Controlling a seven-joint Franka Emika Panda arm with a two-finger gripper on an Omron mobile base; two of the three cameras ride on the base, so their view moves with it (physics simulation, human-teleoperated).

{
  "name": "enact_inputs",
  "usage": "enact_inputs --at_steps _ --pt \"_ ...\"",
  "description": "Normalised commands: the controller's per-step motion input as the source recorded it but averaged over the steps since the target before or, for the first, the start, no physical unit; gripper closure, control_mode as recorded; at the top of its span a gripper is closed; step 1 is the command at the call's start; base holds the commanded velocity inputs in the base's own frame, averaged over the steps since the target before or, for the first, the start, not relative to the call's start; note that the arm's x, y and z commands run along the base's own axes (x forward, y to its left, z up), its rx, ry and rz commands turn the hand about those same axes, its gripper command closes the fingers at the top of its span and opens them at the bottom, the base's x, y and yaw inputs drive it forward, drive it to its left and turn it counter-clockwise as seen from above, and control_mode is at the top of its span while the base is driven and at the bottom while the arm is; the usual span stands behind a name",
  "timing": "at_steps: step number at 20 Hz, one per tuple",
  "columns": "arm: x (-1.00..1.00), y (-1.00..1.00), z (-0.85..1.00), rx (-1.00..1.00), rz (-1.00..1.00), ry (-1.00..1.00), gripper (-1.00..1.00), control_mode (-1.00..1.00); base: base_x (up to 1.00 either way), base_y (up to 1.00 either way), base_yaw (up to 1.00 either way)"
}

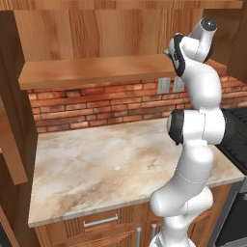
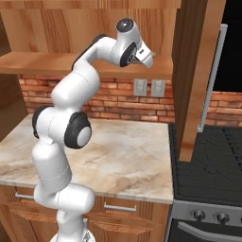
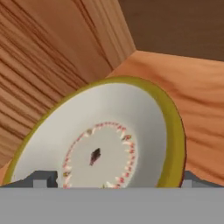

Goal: Take the smaller bowl and place it next to the appetizer plate on the dining counter , and place the larger bowl next to the plate with cooked food.

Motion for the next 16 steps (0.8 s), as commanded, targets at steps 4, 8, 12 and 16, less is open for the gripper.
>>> enact_inputs --at_steps 4,8,12,16 --pt "0.37 0.00 -0.19 0.00 0.00 0.09 1.00 -1.00 0.00 0.00 0.00" --pt "0.29 0.00 -0.09 0.00 0.00 0.09 1.00 -1.00 0.00 0.00 0.00" --pt "0.18 0.00 0.00 0.00 0.00 0.01 1.00 -1.00 0.00 0.00 0.00" --pt "-0.01 0.01 -0.01 0.00 0.00 0.00 1.00 -1.00 0.00 0.00 0.00"
